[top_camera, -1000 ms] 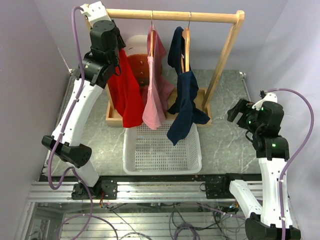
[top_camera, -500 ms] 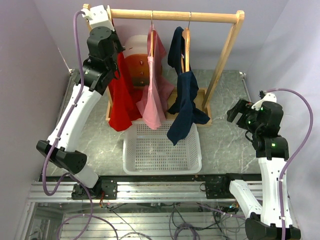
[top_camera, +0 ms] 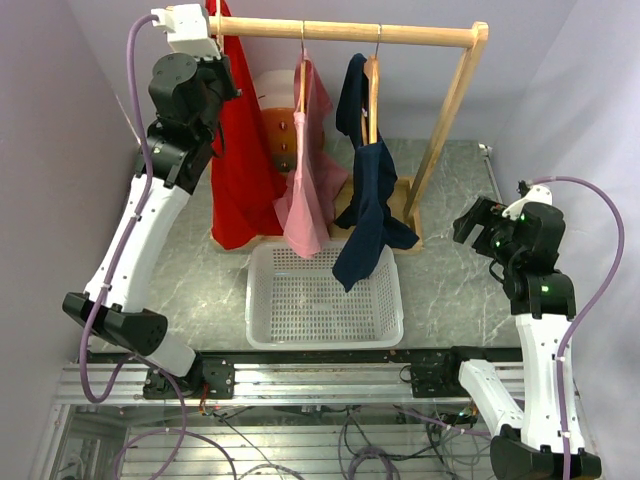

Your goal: Remove the t-shirt from the hanger

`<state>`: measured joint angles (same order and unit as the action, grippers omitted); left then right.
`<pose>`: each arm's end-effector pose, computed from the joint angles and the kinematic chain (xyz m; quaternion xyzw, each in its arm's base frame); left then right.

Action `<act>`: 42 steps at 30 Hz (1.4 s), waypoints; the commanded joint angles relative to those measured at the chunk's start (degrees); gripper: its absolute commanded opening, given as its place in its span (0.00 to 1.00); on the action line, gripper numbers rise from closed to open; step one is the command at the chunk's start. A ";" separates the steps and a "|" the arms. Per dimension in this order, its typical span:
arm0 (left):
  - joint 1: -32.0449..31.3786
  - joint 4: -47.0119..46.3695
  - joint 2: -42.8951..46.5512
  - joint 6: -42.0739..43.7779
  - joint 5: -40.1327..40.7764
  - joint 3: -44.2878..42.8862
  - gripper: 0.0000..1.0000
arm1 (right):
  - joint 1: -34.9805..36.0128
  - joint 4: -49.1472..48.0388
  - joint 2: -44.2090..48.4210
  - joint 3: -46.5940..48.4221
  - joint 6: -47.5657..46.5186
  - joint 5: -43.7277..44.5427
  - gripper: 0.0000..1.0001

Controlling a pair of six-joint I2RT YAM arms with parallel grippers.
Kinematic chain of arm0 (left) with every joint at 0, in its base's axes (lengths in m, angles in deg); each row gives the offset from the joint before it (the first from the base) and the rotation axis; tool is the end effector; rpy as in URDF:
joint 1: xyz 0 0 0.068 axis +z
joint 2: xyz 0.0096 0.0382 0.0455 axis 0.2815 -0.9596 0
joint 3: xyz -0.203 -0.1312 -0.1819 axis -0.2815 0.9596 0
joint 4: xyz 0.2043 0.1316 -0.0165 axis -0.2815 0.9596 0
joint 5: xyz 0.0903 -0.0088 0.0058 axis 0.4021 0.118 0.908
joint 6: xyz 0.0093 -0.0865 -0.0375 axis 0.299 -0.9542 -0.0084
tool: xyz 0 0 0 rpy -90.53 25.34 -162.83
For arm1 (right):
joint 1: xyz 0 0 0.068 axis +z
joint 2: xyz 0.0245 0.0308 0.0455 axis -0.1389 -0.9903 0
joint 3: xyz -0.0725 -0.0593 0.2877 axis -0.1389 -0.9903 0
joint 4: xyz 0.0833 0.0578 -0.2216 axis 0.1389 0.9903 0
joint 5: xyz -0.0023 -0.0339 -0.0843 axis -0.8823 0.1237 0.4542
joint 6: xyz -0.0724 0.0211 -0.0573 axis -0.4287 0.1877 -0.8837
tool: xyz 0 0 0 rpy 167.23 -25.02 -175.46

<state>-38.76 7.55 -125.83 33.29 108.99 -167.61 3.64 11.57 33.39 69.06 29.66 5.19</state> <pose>0.3304 -0.1043 0.5762 -0.0446 0.6488 -0.0787 0.7556 0.1520 -0.0084 0.3689 0.1568 0.8340 0.0791 0.5231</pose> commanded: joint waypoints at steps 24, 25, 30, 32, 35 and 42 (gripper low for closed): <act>0.75 23.65 30.95 -0.40 -11.47 16.72 0.07 | 1.93 5.28 1.94 3.50 -0.22 2.33 0.83; 0.72 24.99 32.05 -1.00 -11.58 16.57 0.07 | 2.57 5.61 1.97 4.24 -0.28 2.80 0.83; 0.71 31.79 36.02 -2.90 -12.59 15.53 0.07 | 4.74 6.17 1.36 10.09 -0.36 1.57 0.83; 0.71 33.63 36.74 -2.50 -13.09 14.67 0.07 | 4.78 6.10 0.73 12.56 0.04 -0.58 0.82; 0.71 35.67 37.12 -1.09 -14.63 13.62 0.07 | 4.78 5.12 0.03 15.87 0.09 -2.92 0.81; 0.71 34.54 38.39 1.85 -19.21 16.05 0.07 | 4.58 0.88 -5.75 24.44 2.08 -10.68 0.81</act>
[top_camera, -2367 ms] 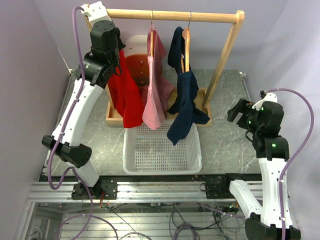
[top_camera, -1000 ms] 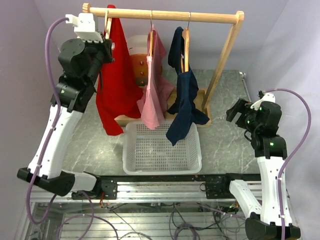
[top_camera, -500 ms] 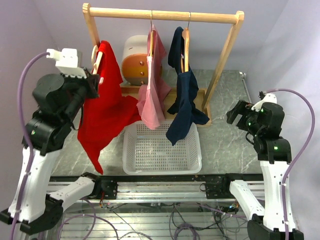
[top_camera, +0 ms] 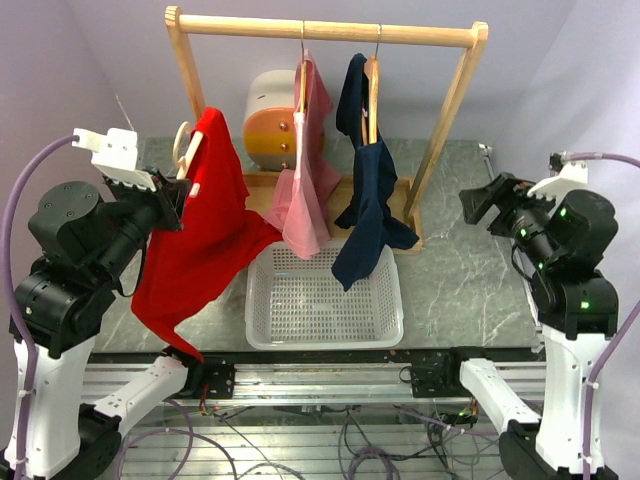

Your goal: Remove the t-shirt from the hanger

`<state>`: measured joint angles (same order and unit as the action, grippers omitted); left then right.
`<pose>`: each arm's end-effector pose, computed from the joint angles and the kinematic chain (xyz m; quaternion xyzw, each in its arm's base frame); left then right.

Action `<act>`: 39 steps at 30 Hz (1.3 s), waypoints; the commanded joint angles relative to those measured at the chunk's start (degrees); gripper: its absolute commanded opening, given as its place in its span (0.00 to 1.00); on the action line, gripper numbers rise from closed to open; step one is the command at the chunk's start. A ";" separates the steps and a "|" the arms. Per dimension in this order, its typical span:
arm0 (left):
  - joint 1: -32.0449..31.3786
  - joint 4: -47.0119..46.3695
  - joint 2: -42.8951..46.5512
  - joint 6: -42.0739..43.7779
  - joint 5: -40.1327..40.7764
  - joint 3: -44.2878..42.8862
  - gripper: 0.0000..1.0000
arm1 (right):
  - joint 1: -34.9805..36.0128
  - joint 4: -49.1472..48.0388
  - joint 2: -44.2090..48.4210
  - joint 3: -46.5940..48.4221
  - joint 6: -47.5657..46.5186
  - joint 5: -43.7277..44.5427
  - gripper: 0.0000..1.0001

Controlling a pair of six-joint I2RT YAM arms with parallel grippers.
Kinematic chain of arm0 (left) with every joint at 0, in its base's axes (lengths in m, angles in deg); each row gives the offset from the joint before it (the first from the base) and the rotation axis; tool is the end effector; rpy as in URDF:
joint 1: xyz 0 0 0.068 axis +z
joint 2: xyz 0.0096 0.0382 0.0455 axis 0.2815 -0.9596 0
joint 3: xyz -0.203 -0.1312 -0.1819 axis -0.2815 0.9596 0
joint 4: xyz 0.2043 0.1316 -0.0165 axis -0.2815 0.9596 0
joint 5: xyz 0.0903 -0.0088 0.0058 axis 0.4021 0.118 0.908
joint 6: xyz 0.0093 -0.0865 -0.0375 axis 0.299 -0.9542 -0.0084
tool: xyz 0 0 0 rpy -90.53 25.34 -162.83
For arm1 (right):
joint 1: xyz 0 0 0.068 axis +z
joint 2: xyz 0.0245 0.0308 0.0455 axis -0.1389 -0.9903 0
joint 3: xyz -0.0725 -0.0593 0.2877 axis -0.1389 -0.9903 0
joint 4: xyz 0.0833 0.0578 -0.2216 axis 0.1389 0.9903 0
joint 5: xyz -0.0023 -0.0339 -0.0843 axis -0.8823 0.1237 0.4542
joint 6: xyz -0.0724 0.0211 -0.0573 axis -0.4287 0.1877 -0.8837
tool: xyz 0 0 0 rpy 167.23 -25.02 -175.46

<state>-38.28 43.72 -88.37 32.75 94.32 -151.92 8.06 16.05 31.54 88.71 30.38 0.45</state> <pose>0.1040 -0.0330 0.5276 0.0627 0.7341 -0.1354 0.6624 0.1243 0.0104 0.4661 0.0914 0.7757 0.1487 0.6064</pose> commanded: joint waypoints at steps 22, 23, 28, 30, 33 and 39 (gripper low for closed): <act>0.22 -6.50 2.65 3.22 -9.82 4.23 0.07 | 56.75 -8.16 -39.78 41.64 -6.69 33.16 0.81; 0.24 -7.02 3.13 2.77 -9.92 4.77 0.07 | 58.86 -8.87 -40.71 42.08 -6.81 33.45 0.80; 0.28 -7.82 4.13 0.81 -9.37 5.14 0.07 | 65.16 -12.98 -46.79 44.54 -7.98 32.00 0.81; 0.23 -7.73 4.46 0.12 -9.08 5.00 0.07 | 65.68 -17.19 -48.11 43.22 -8.28 29.21 0.78; 0.22 -7.82 4.67 -1.02 -8.85 4.87 0.07 | 66.47 -23.45 -49.68 40.93 -9.59 29.52 0.68; 0.22 -7.42 4.08 -3.26 -9.71 4.76 0.07 | 66.76 -28.60 -53.40 40.19 -11.81 29.59 0.60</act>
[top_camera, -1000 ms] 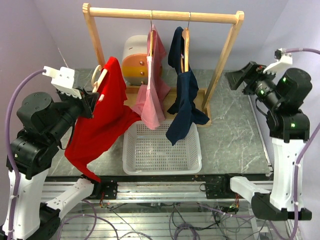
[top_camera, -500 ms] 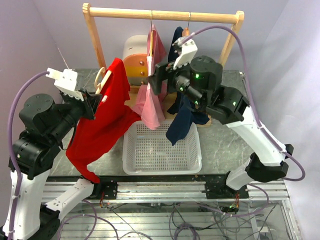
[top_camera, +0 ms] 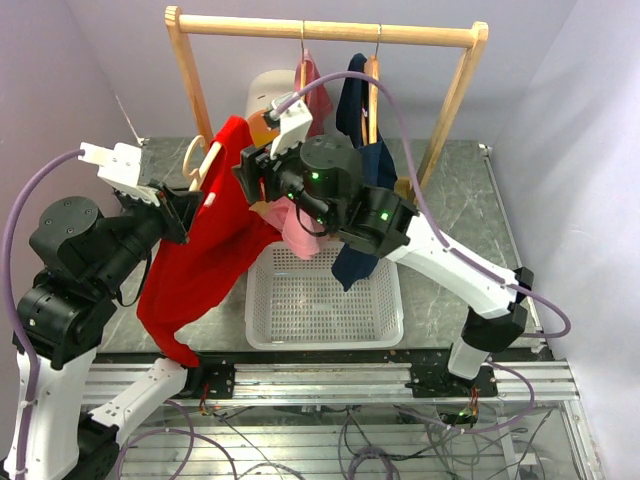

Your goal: Remove the t-shirt from the hanger

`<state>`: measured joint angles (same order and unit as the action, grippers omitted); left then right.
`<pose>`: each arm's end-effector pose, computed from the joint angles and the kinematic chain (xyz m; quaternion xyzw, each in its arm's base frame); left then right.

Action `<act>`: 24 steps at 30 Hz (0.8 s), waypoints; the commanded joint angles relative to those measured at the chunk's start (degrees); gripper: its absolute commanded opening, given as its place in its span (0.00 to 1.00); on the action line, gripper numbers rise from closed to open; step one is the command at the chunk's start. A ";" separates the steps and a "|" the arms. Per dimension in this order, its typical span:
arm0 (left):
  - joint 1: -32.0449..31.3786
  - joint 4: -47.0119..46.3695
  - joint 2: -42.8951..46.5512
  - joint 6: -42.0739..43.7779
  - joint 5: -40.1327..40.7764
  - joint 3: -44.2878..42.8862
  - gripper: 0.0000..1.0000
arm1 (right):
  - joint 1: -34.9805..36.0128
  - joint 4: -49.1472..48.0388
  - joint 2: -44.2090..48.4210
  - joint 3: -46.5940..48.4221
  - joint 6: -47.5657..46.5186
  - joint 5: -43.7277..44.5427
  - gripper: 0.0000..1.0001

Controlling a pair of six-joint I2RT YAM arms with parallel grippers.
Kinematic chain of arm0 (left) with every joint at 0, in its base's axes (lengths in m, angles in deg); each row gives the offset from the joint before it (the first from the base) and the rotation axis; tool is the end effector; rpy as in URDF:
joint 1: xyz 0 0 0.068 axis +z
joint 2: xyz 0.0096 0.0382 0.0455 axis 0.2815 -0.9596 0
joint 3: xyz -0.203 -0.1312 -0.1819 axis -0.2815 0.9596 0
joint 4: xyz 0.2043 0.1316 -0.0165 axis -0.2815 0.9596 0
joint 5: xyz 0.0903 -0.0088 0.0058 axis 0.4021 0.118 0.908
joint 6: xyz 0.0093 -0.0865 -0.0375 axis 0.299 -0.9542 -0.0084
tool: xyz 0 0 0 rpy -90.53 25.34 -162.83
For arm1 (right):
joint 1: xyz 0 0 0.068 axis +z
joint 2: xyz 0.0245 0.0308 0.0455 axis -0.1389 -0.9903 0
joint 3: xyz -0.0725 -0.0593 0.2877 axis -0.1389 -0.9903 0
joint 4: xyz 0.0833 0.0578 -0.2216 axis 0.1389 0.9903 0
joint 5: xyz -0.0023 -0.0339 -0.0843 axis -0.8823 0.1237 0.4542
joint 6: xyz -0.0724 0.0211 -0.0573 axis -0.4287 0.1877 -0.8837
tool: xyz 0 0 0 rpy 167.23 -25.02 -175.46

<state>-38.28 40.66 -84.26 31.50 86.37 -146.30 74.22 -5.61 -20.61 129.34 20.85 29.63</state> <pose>0.0904 -0.0403 0.5146 0.1005 0.7207 -0.1945 0.6577 0.1913 0.3537 0.5397 -0.2198 0.6879 0.3046 0.6210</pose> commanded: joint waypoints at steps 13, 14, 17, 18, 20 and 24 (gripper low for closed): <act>0.22 -5.36 0.65 -3.75 -2.88 1.47 0.07 | 0.53 -11.28 -5.80 -1.18 -2.81 0.63 0.58; 0.22 -5.34 0.62 -3.75 -3.09 1.44 0.07 | 0.60 -11.04 -6.62 -0.57 -2.90 0.89 0.57; 0.22 -5.16 0.65 -3.75 -3.34 0.96 0.07 | 0.61 -10.06 -8.85 1.14 -2.84 1.71 0.55; 0.22 -4.97 0.65 -3.64 -3.05 0.77 0.07 | 0.63 -10.05 -9.12 1.25 -2.86 1.97 0.55; 0.22 -4.55 0.73 -3.43 -2.63 0.44 0.07 | 0.56 -10.50 -9.28 0.85 -2.82 2.59 0.54; 0.22 -3.45 0.54 -2.97 -2.73 -0.30 0.07 | 0.56 -12.00 -9.53 0.18 -4.72 4.73 0.47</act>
<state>-38.19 39.85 -84.22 28.29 85.34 -144.46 74.55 -14.87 -30.84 128.95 18.21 31.33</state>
